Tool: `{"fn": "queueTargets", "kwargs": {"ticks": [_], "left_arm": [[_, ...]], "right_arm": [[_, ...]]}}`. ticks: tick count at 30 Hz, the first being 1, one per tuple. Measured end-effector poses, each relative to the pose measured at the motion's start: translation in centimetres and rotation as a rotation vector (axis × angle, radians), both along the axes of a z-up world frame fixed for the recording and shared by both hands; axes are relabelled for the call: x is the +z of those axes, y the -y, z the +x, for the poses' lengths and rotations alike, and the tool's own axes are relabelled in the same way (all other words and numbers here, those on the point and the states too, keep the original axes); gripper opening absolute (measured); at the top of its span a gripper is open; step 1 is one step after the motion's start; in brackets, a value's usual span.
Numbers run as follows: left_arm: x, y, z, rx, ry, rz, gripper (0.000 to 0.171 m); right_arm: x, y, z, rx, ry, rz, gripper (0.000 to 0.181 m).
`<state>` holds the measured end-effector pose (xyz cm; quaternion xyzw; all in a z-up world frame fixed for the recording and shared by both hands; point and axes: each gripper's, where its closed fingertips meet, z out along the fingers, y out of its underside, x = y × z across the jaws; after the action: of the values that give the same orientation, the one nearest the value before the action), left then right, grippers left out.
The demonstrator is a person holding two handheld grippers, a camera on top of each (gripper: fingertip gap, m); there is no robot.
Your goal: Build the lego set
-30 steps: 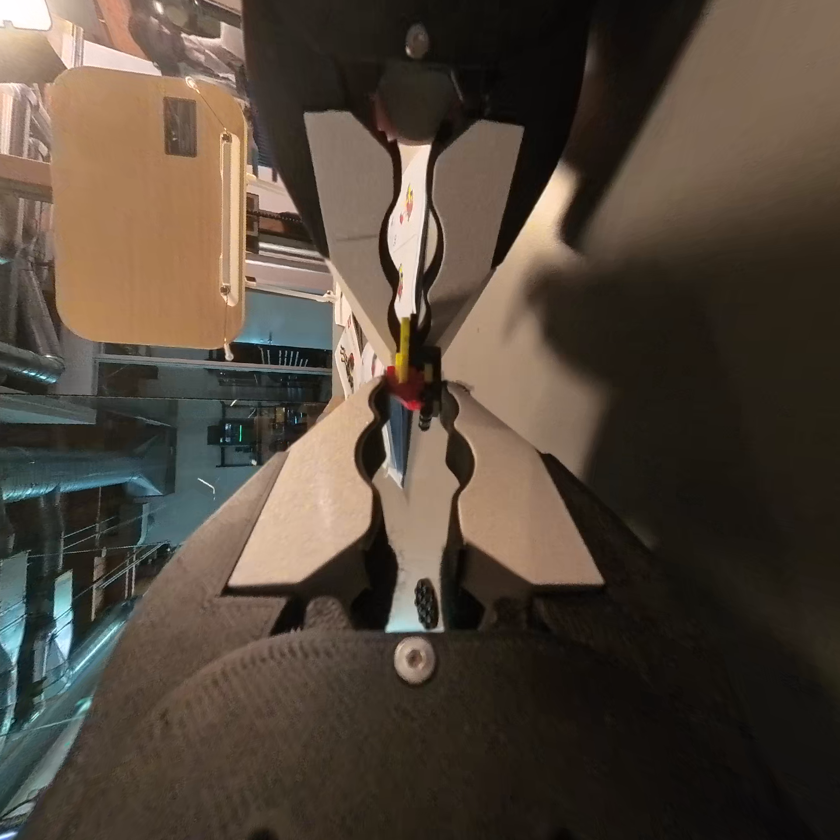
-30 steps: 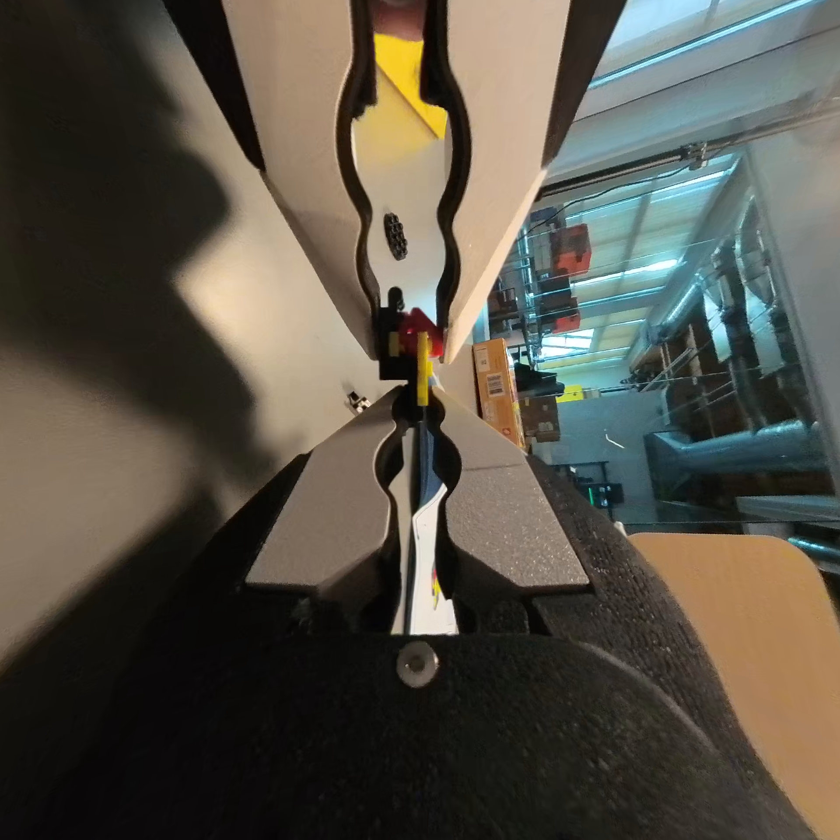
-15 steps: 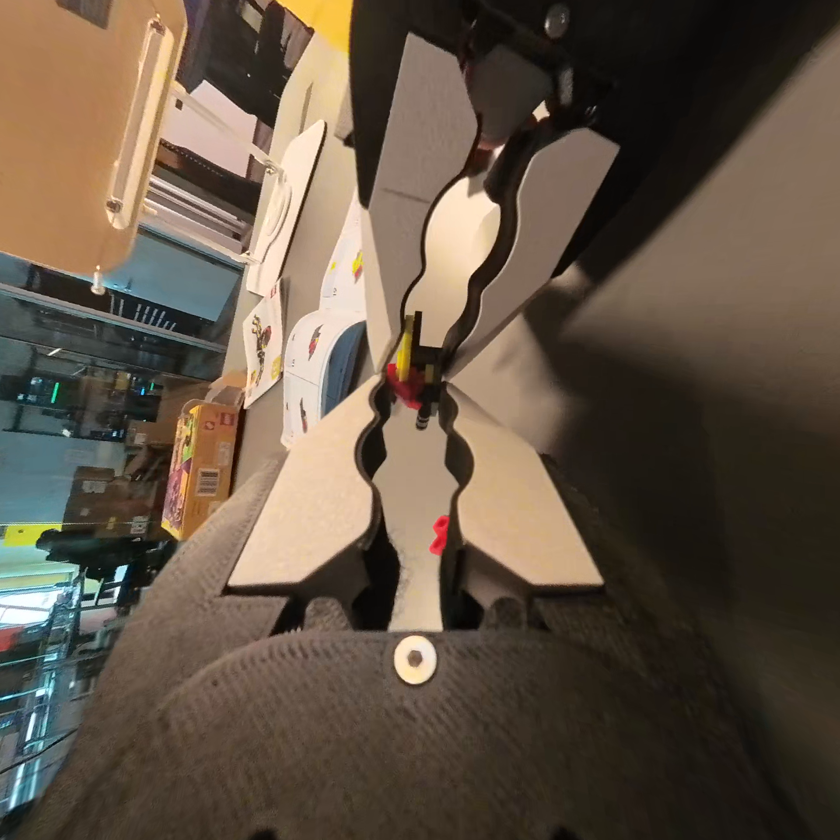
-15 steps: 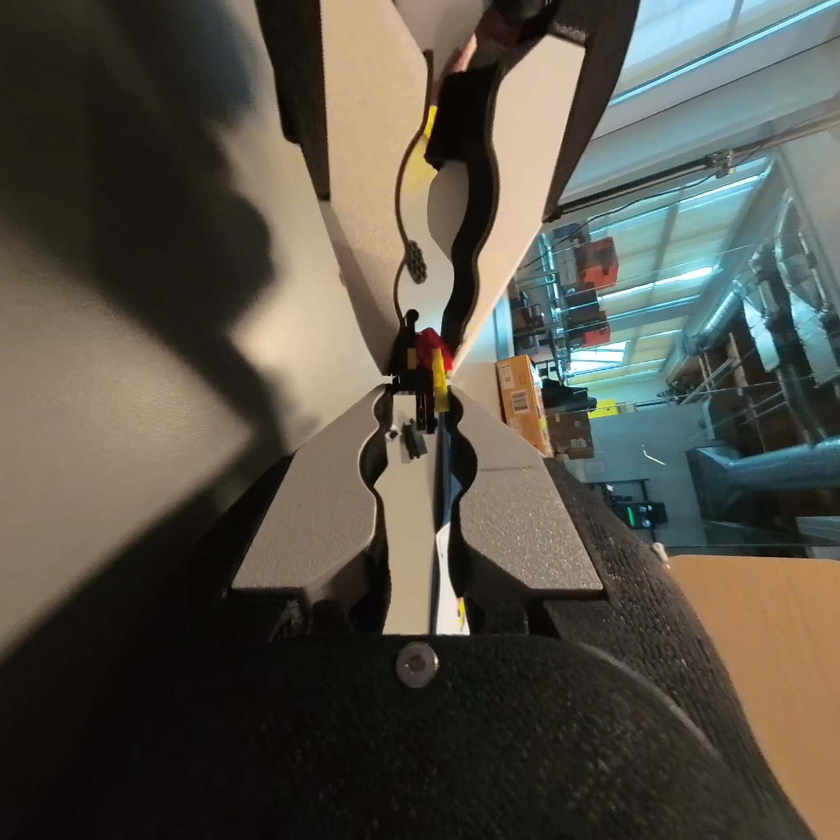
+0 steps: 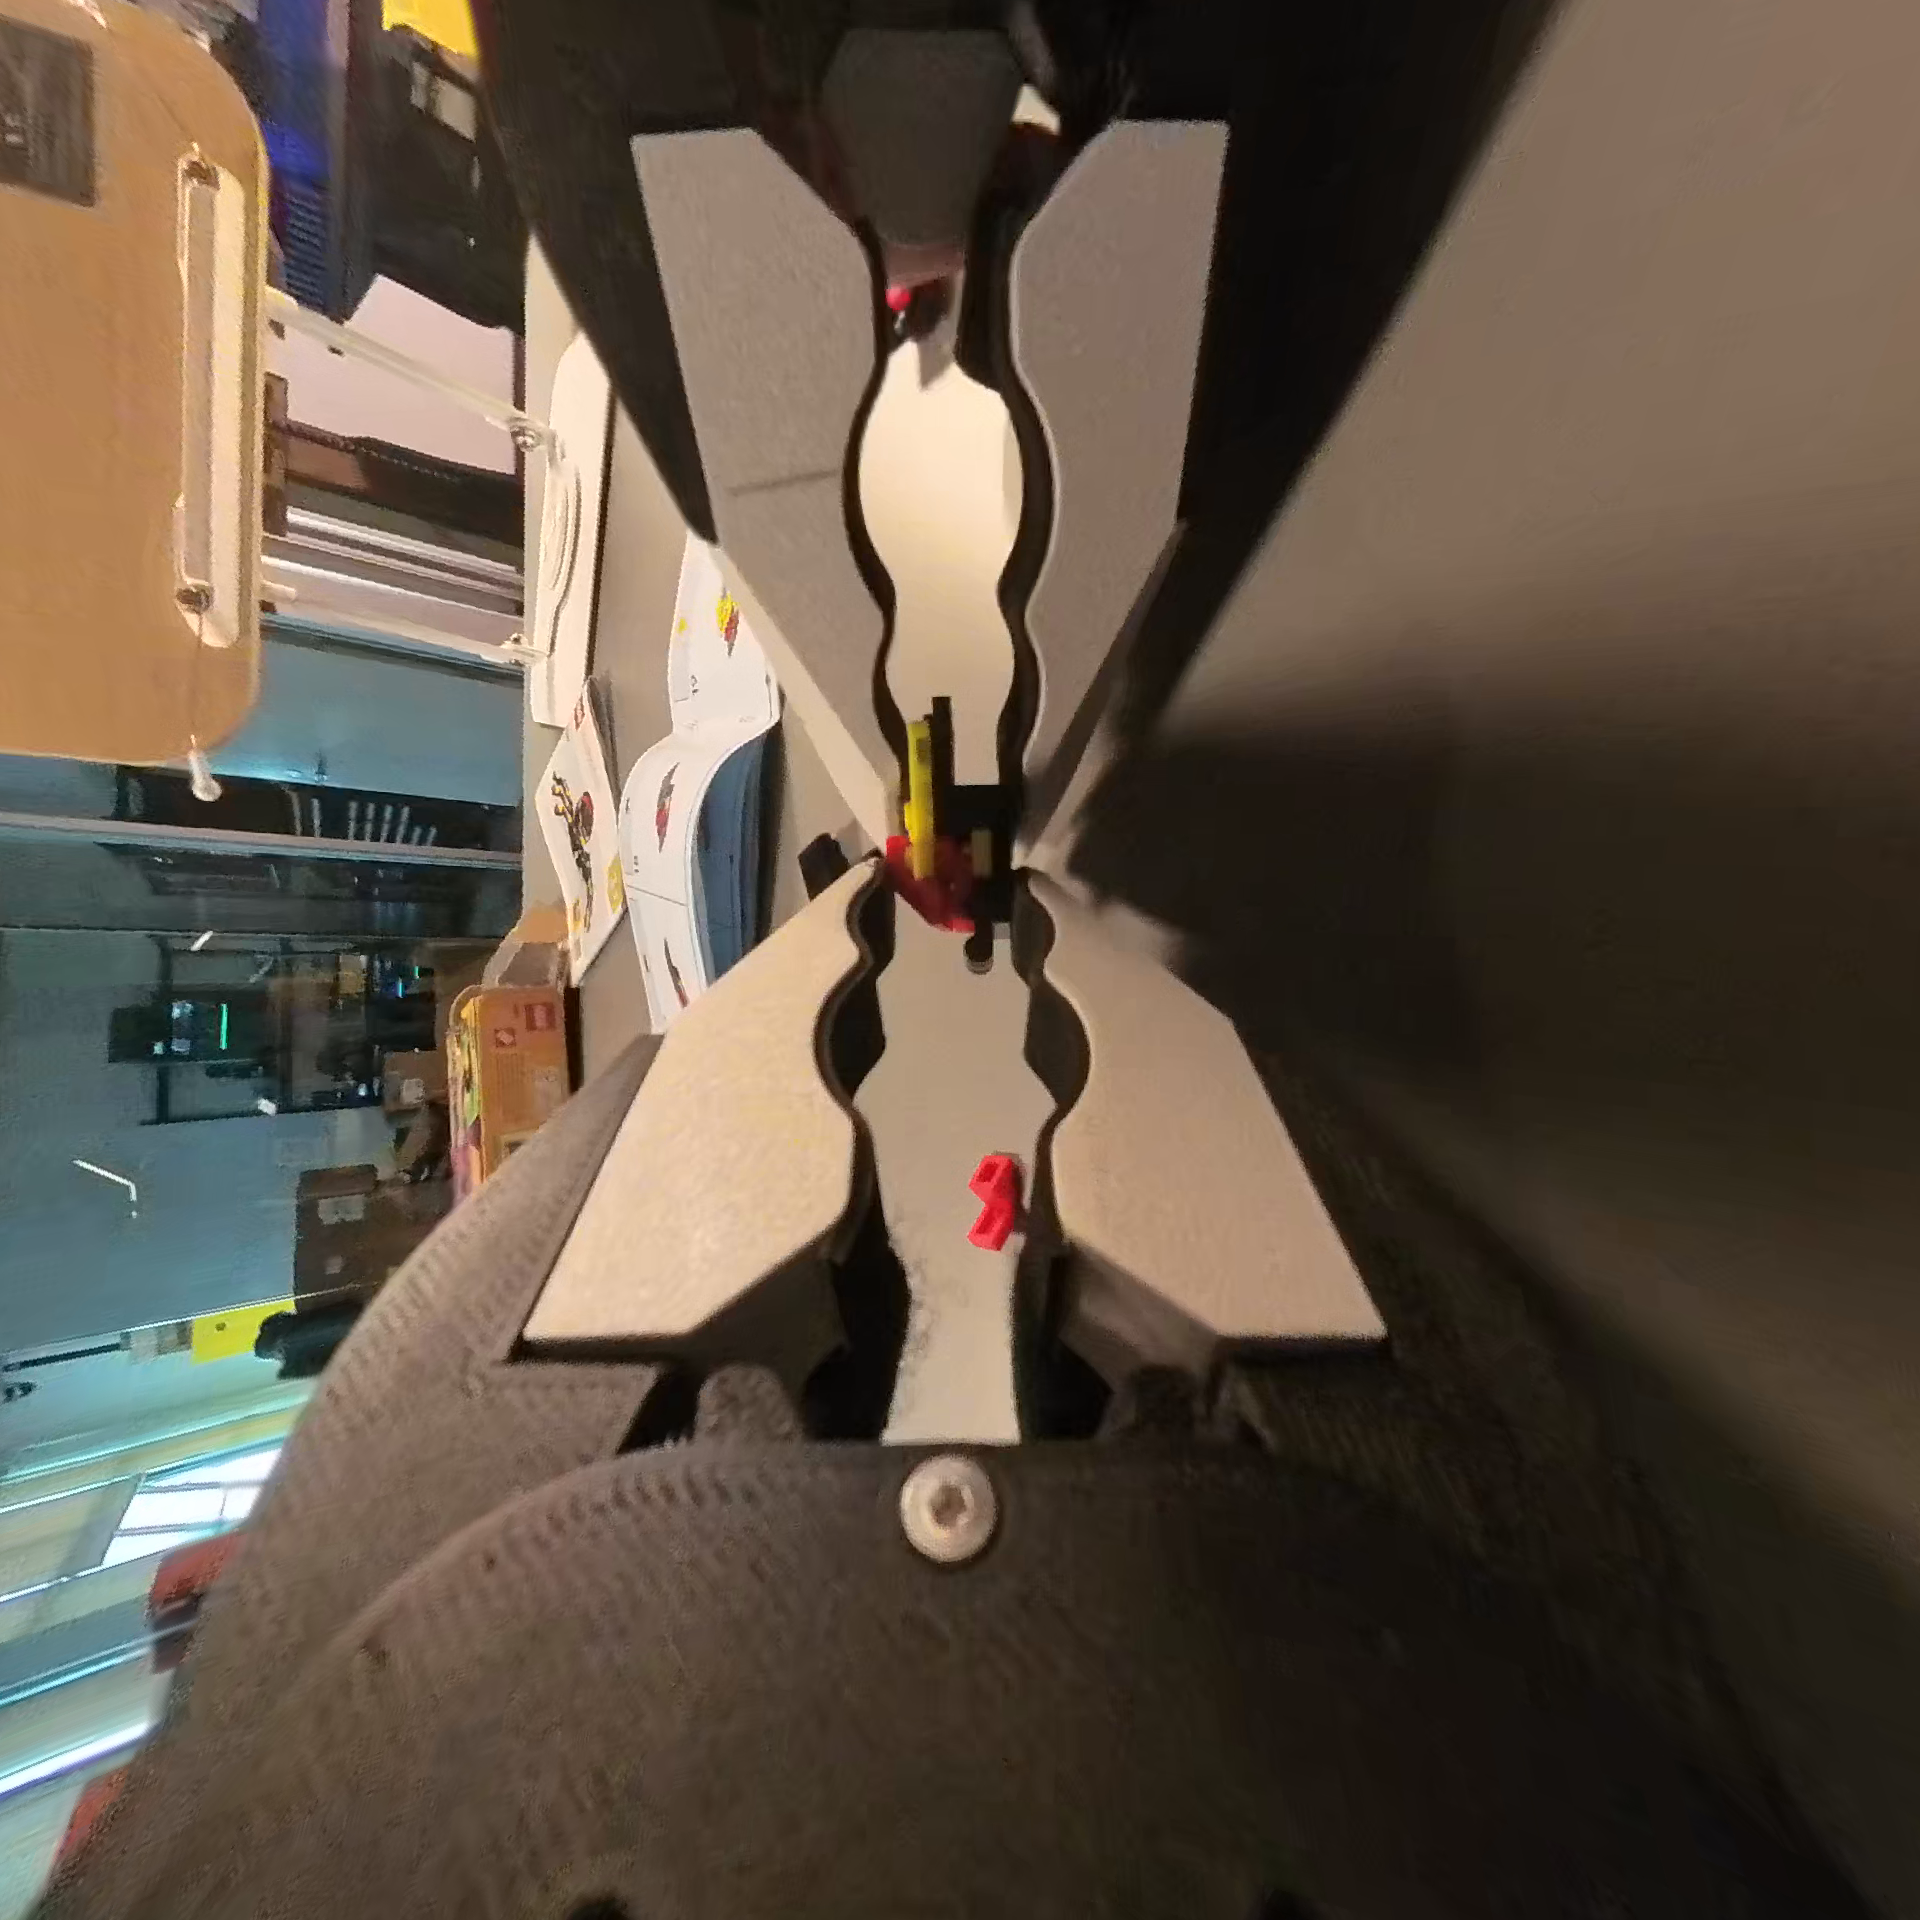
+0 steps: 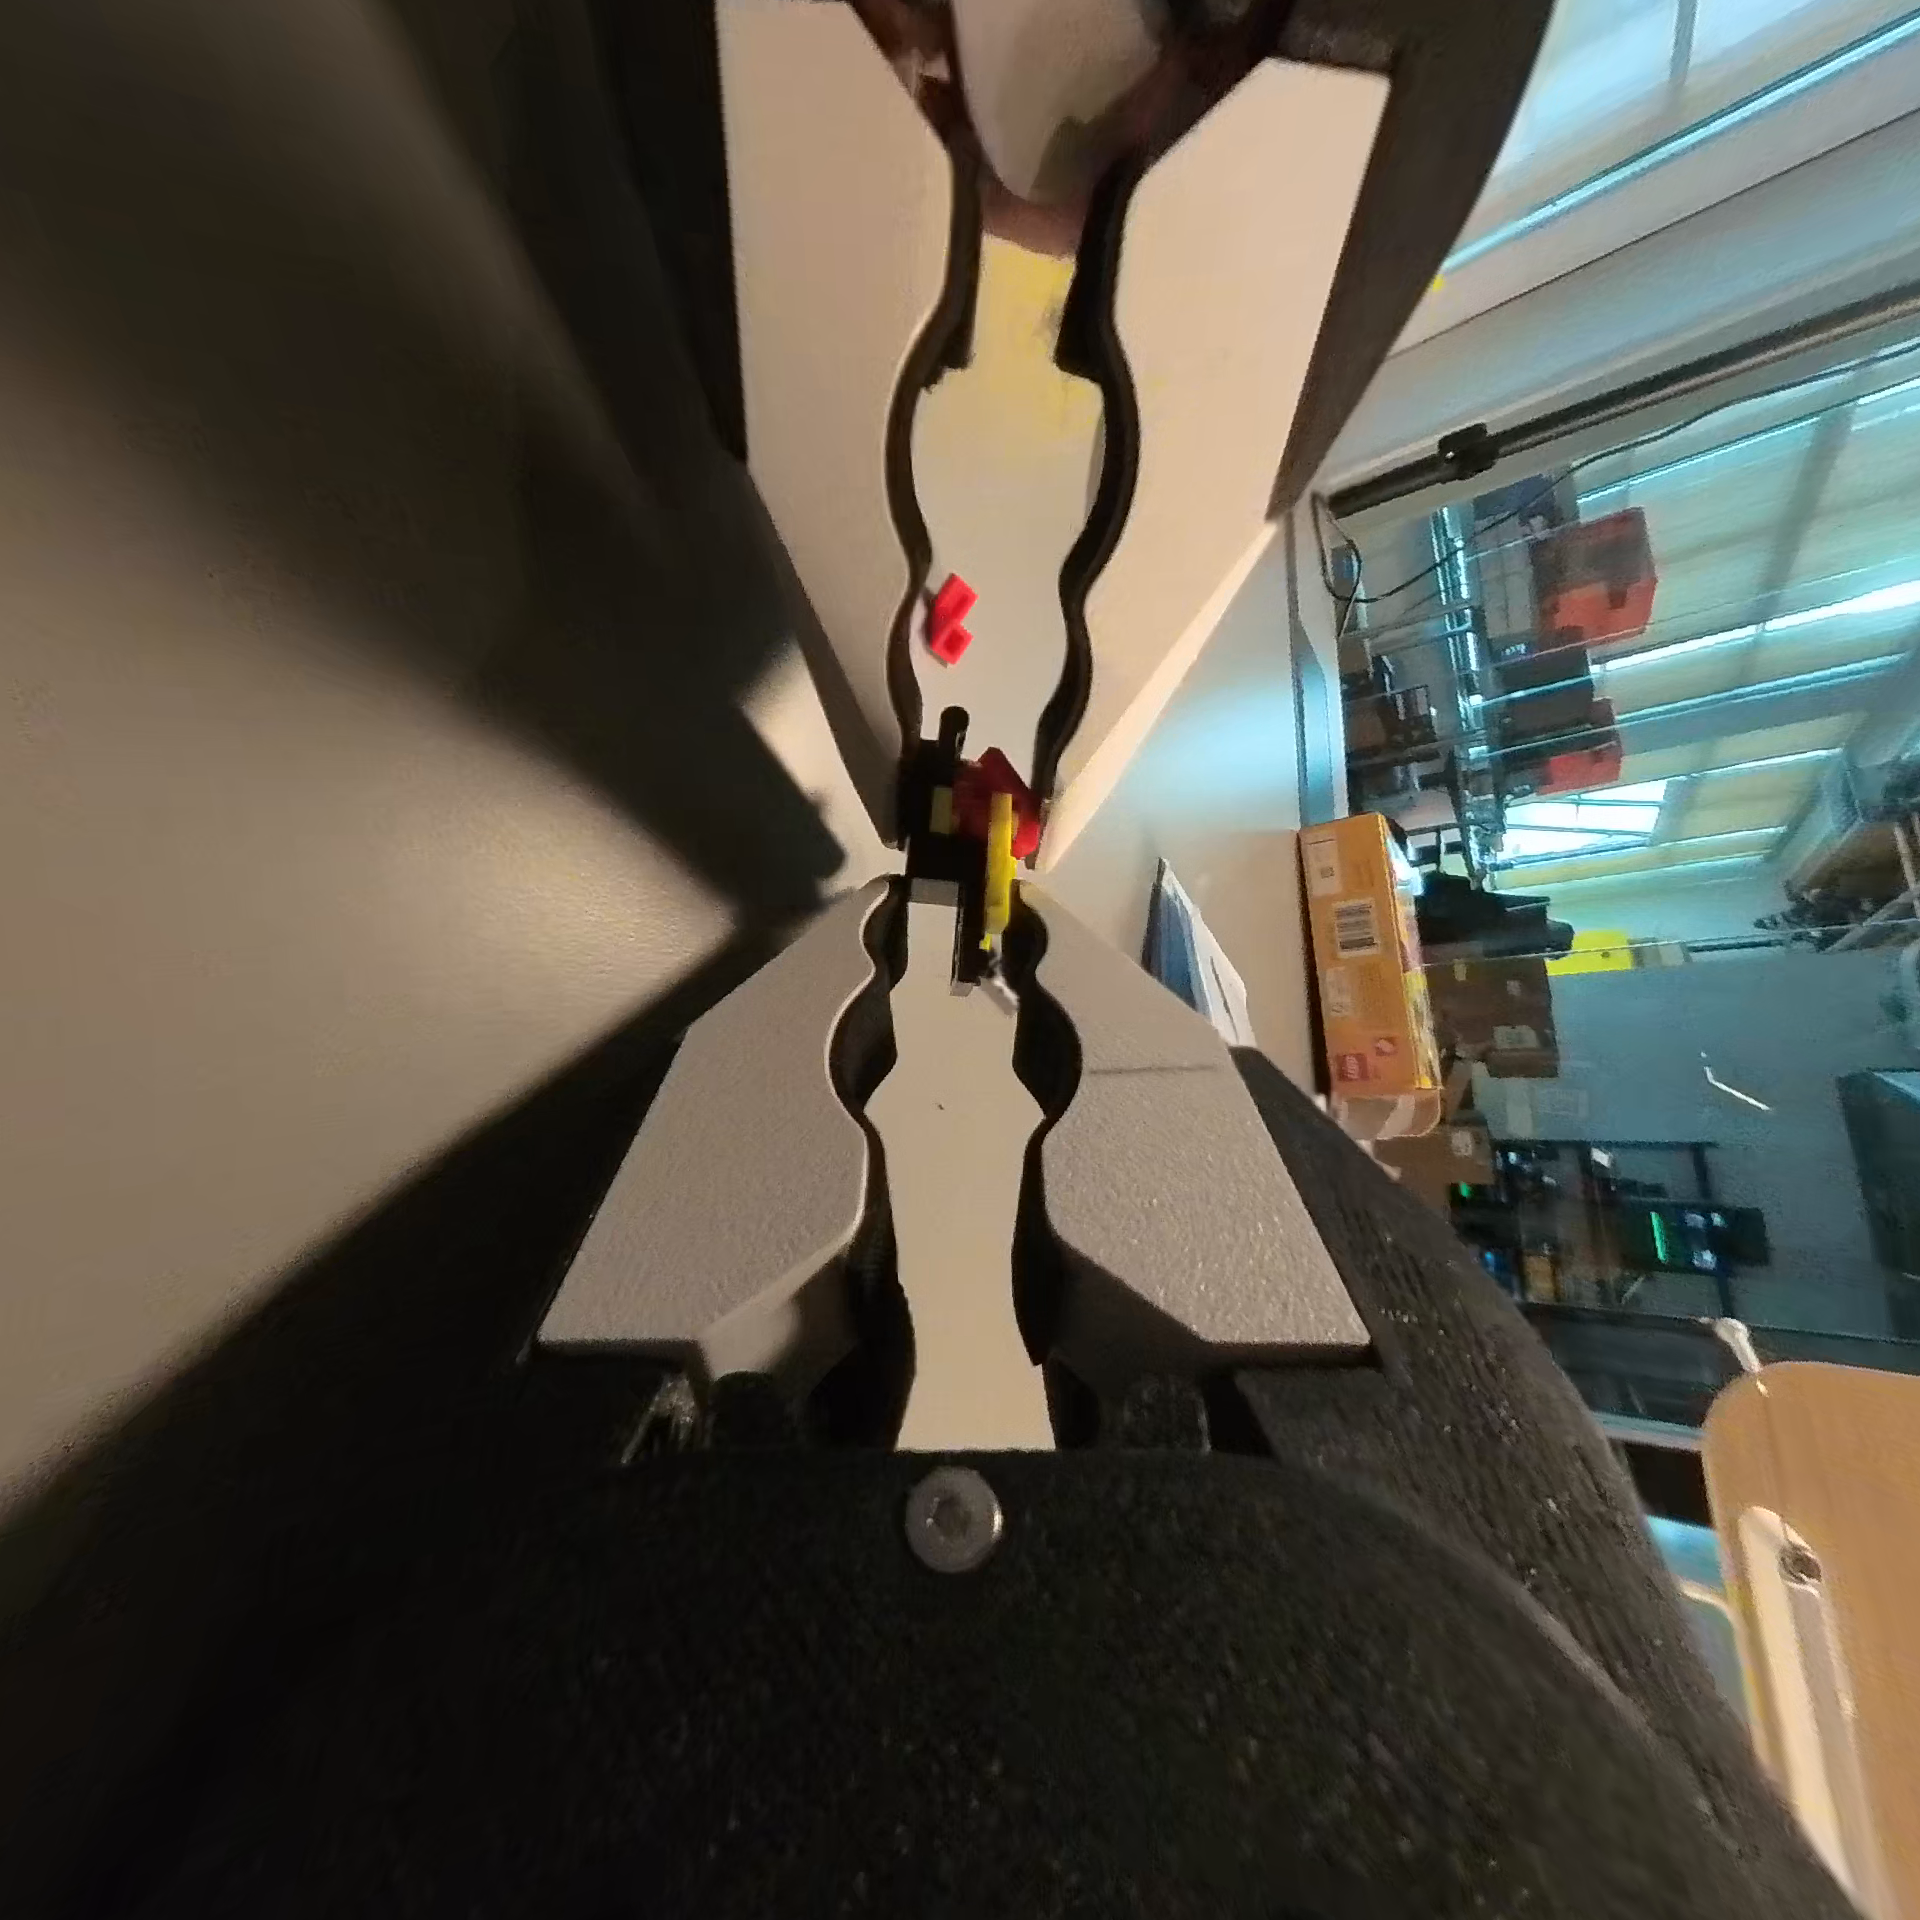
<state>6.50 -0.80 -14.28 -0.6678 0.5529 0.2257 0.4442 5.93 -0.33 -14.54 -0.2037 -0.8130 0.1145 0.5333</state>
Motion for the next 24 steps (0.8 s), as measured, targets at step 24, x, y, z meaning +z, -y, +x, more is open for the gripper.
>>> {"fn": "queueTargets", "kwargs": {"ticks": [24], "left_arm": [[-0.4, 0.5, 0.3, -0.06, 0.097, -0.012, 0.023]], "right_arm": [[-0.3, 1.2, 0.5, 0.091, 0.052, -0.14, 0.016]]}}
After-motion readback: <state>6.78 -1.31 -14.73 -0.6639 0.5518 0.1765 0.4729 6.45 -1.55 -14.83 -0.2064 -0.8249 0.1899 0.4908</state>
